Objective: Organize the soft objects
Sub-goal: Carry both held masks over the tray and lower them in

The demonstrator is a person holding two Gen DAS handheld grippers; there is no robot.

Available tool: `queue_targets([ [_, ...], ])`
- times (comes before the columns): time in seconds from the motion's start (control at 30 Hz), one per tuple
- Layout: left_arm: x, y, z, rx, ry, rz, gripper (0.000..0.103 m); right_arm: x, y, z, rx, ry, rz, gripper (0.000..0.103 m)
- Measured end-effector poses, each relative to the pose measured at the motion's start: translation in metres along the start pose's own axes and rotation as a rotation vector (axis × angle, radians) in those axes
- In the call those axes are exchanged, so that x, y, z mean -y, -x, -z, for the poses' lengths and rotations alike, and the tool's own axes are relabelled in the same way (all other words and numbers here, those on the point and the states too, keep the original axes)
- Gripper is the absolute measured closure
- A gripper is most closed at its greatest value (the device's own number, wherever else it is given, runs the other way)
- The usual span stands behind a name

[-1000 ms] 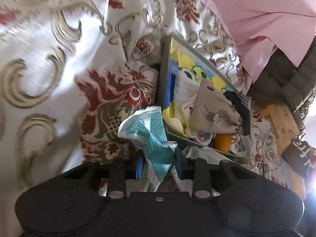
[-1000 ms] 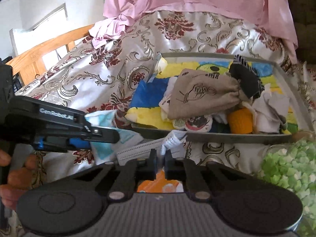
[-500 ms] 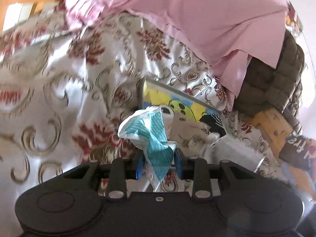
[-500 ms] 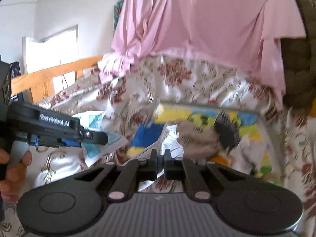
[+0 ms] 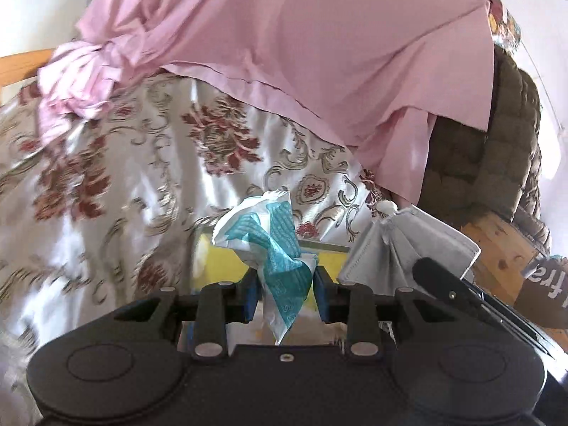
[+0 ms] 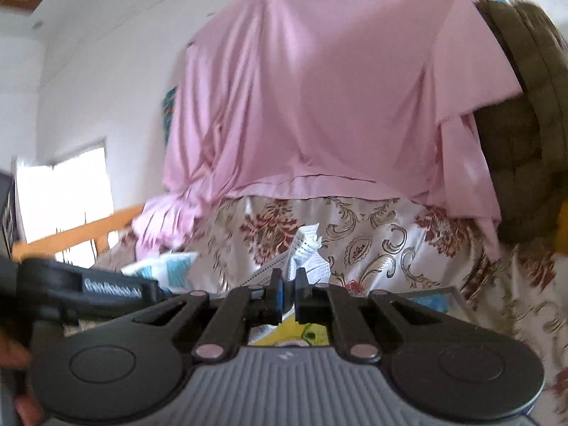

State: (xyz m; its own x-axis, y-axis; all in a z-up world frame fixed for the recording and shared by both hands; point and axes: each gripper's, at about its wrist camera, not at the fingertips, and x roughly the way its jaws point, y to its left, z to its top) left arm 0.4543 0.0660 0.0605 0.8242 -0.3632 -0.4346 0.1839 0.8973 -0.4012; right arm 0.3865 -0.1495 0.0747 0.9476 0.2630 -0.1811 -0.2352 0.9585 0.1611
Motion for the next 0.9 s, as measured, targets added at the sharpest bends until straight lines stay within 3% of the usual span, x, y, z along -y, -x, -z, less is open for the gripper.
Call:
queue_targets([
  [0.2,0.015,-0.058,-0.006,-0.058,-0.031,0.007,0.069,0.041,-0.031,0.012,-0.043,-0.105,0.034,0.097],
  [0.4,0.023,-0.101,-0.003,-0.119,0.018,0.021,0.069,0.075,-0.047,0.03,-0.101,-0.18,0.111,0.097],
  [0.9,0.033,-0.132,0.014,-0.223,0.039,-0.027,0.068,0.101,-0.058,0.051,-0.18,-0.252,0.157,0.095],
])
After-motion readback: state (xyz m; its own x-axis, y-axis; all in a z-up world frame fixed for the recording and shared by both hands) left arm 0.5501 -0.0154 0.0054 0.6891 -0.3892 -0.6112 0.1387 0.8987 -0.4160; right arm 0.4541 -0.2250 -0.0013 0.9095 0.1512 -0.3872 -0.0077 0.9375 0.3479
